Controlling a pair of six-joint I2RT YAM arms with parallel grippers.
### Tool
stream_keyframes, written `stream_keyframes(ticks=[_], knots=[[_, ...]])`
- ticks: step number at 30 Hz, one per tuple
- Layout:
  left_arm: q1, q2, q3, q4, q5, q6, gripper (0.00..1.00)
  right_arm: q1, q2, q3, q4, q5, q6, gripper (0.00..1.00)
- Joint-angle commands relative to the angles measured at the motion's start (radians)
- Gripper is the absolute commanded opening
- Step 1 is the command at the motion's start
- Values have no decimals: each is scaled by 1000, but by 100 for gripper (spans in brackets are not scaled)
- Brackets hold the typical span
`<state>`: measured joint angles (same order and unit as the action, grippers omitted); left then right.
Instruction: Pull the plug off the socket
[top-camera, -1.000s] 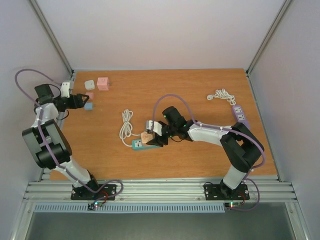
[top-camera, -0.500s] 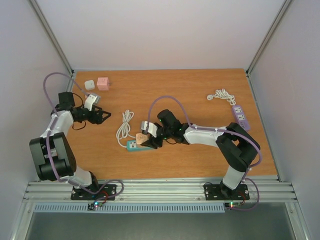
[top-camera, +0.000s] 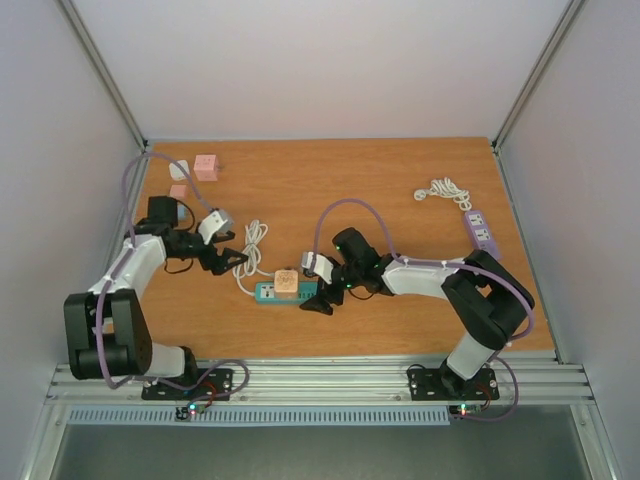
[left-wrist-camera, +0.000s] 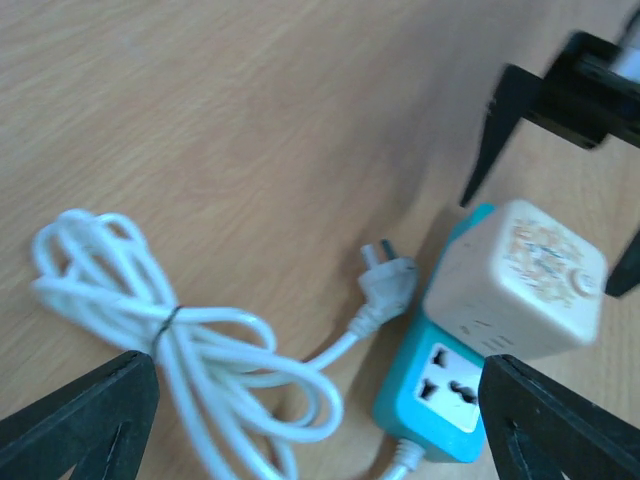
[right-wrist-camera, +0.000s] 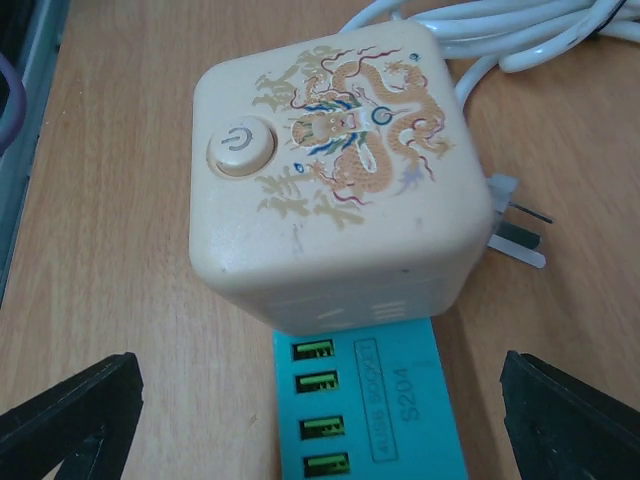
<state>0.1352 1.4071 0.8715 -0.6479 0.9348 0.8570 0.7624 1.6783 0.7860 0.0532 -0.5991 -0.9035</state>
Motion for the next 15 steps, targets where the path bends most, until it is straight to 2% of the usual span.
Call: stream_keyframes(ticks=[1, 7, 15], knots=[[-77, -91, -56, 12, 16, 127, 90, -17, -37, -34, 39, -60, -50, 99], [-231, -137, -113, 59, -52, 202, 91, -18, -6, -38, 52, -42, -76, 99], [-443, -132, -165, 178, -207, 198, 91, -18, 45, -11, 47, -17, -100, 93]])
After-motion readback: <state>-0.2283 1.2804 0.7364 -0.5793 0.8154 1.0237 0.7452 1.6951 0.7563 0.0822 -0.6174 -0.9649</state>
